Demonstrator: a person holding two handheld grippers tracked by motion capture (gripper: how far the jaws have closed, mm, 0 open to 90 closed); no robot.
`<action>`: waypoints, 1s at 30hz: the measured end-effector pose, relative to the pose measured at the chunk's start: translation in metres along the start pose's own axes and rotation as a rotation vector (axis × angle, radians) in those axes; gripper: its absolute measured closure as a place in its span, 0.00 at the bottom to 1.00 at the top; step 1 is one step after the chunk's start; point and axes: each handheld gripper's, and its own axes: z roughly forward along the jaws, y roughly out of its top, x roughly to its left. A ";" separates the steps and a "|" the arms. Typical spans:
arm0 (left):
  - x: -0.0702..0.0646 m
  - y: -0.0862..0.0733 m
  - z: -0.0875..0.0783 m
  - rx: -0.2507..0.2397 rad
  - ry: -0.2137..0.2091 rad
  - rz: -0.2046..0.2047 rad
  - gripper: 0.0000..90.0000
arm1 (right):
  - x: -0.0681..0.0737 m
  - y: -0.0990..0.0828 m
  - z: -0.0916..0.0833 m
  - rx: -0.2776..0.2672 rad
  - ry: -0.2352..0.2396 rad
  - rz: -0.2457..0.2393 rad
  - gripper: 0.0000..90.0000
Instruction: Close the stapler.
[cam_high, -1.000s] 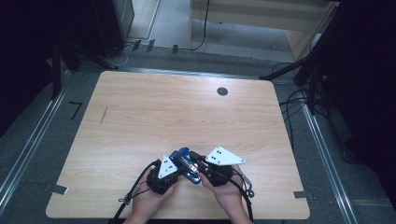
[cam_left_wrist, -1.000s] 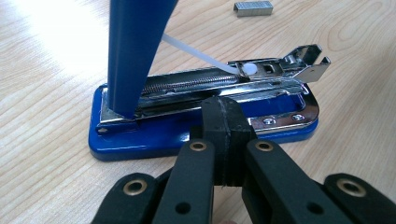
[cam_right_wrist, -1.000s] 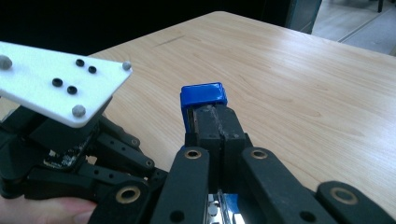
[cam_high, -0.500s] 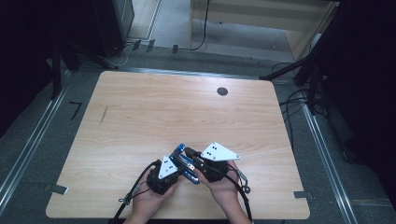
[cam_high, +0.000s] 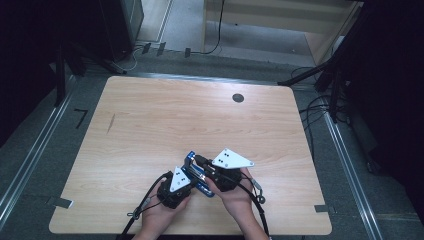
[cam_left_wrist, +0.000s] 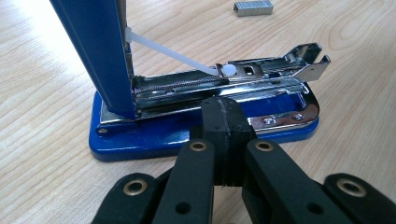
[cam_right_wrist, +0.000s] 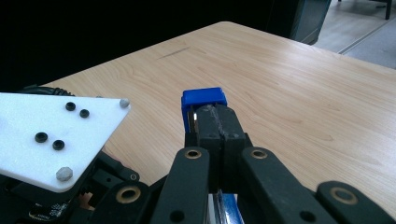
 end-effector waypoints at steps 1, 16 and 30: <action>0.000 0.000 0.000 -0.001 0.000 -0.001 1.00 | 0.000 0.000 0.000 0.000 0.001 -0.002 1.00; 0.000 0.000 0.000 0.001 0.005 0.008 1.00 | 0.000 0.004 0.007 -0.003 0.006 -0.008 1.00; -0.001 0.000 0.000 0.001 0.005 0.011 1.00 | 0.001 0.009 0.019 -0.004 0.017 -0.010 1.00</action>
